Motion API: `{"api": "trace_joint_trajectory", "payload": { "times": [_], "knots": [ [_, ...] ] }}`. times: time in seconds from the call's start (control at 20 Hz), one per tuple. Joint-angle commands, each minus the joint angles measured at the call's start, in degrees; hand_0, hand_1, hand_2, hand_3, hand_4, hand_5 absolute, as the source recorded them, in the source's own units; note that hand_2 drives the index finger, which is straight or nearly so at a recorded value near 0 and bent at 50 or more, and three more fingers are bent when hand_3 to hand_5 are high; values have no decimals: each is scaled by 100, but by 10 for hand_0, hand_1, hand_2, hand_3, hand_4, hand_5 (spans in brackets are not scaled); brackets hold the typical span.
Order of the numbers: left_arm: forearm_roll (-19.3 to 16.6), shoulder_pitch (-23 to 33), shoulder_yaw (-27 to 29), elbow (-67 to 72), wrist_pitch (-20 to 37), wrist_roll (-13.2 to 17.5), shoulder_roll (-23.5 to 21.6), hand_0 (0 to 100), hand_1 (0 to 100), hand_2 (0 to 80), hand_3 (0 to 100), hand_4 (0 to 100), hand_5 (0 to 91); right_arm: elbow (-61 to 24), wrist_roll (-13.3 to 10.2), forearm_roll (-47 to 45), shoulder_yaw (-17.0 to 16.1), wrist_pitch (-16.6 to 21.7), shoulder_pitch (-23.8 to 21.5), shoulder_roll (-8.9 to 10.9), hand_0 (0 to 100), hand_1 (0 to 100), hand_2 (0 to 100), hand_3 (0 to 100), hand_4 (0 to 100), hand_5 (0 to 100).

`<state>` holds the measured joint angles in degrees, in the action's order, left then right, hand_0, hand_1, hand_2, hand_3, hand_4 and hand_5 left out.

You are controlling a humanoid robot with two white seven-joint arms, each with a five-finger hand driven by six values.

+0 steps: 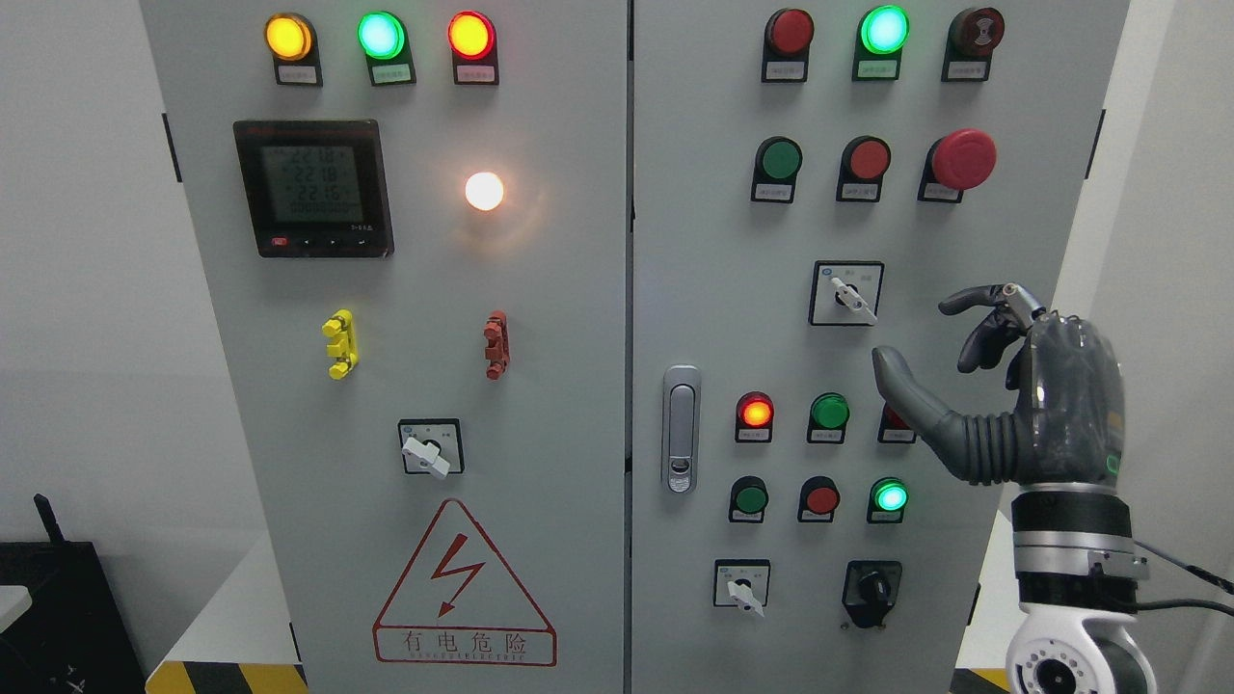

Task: Rotate and turn off gray switch
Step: 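Move the right hand toward the white rotary switch on the upper panel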

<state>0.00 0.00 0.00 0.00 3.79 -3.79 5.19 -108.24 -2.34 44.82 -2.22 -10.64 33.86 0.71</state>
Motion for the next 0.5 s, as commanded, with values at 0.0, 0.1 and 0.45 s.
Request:
{"api": "trace_joint_trajectory", "payload": {
  "times": [0.0,0.1,0.45],
  "knots": [
    [114,-53,44,-149,-2,1,-1,120,389,0,0,0,0,233,-4,-87,82,-122,226,-387,0,472,505,886,872,1000],
    [114,-53,44,-149,-2,1,0,120,389,0,0,0,0,269,-4,-87,91,-122,262,-423,0,472,507,885,870,1000],
    [114,-53,44,-149,-2,1,-1,120,389,0,0,0,0,321,-4,-87,108,-570,376,-423,0,479,536,885,865,1000]
  ]
}}
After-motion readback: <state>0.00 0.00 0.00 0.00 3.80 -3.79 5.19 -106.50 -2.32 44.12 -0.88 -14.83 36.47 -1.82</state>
